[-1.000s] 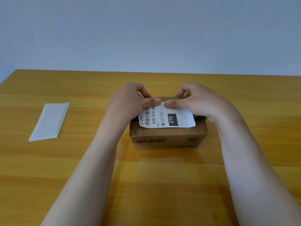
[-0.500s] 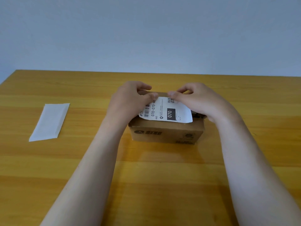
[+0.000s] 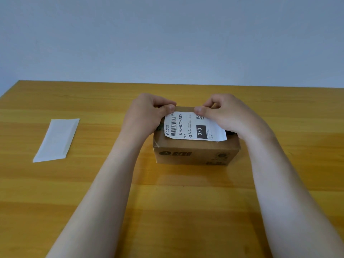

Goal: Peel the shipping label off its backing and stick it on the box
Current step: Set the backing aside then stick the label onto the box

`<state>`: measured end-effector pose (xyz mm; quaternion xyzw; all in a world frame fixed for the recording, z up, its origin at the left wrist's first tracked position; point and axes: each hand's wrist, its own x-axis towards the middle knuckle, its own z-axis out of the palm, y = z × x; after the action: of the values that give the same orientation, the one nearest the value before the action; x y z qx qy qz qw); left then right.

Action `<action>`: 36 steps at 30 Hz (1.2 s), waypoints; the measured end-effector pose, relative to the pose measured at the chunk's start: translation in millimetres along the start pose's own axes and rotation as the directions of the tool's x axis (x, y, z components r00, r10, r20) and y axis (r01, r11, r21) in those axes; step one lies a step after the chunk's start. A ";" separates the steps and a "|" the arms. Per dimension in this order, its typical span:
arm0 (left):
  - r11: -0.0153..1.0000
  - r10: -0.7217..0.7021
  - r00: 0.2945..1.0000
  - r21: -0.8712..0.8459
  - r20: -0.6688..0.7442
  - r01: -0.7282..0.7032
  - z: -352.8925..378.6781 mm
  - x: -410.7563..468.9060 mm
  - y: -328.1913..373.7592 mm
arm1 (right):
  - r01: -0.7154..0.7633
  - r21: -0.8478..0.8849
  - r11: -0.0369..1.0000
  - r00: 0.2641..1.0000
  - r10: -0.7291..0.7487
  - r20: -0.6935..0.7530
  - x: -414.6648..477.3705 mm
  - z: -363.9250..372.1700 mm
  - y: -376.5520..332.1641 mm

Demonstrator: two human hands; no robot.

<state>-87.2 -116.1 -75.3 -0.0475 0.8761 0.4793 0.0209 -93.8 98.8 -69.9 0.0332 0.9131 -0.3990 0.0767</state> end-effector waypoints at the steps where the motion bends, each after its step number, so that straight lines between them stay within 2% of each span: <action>1: 1.000 -0.005 1.000 -0.004 0.001 0.005 -0.2 0.4 -0.1 | 0.006 -0.001 1.000 1.000 -0.006 0.000 -0.1 -0.6 0.0; 7: 1.000 -0.002 1.000 0.021 -0.009 0.002 -0.9 -0.1 0.8 | 0.012 -0.013 1.000 1.000 -0.012 0.012 -3.1 -5.2 -2.3; 10: 0.999 -0.022 1.000 0.044 -0.007 0.022 -2.2 -2.7 5.7 | -0.023 0.071 0.997 1.000 0.023 -0.009 -6.4 -6.2 -6.5; 13: 0.990 -0.031 0.999 0.140 -0.010 0.032 -4.4 -6.3 12.4 | -0.040 0.145 0.989 0.999 0.043 -0.014 -11.1 -8.8 -12.8; 15: 0.981 -0.023 1.000 0.192 0.005 0.022 -5.8 -9.6 16.3 | -0.063 0.083 0.995 0.998 0.064 -0.009 -13.7 -11.8 -14.7; 18: 0.984 0.003 0.999 0.177 0.048 -0.012 -10.7 -14.5 22.1 | -0.140 -0.060 0.988 0.989 0.143 0.050 -20.5 -14.2 -19.6; 22: 0.962 -0.021 0.991 0.272 0.131 -0.016 -14.8 -17.6 24.0 | -0.178 -0.091 0.980 0.975 0.188 0.115 -27.3 -15.5 -23.5; 25: 0.943 -0.049 0.987 0.334 0.152 -0.004 -13.5 -17.3 22.9 | -0.156 -0.016 0.988 0.974 0.156 0.161 -27.5 -12.9 -25.4; 28: 0.941 -0.070 0.983 0.339 0.172 0.007 -14.0 -18.1 23.3 | -0.101 0.027 0.994 0.987 0.097 0.128 -21.1 -7.8 -22.1; 31: 0.944 -0.092 0.971 0.329 0.223 0.014 -14.1 -18.8 22.3 | -0.058 0.023 0.998 0.991 0.055 0.119 -14.1 -3.8 -15.3; 36: 0.938 -0.117 0.956 0.346 0.269 0.018 -13.8 -17.9 21.0 | -0.002 0.031 1.000 0.982 -0.003 0.187 -12.5 -2.6 -14.0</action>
<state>-71.5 -115.3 -48.7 -0.0039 0.9312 0.3217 0.1713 -83.5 91.2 -56.0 -0.0034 0.8955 -0.4147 0.1615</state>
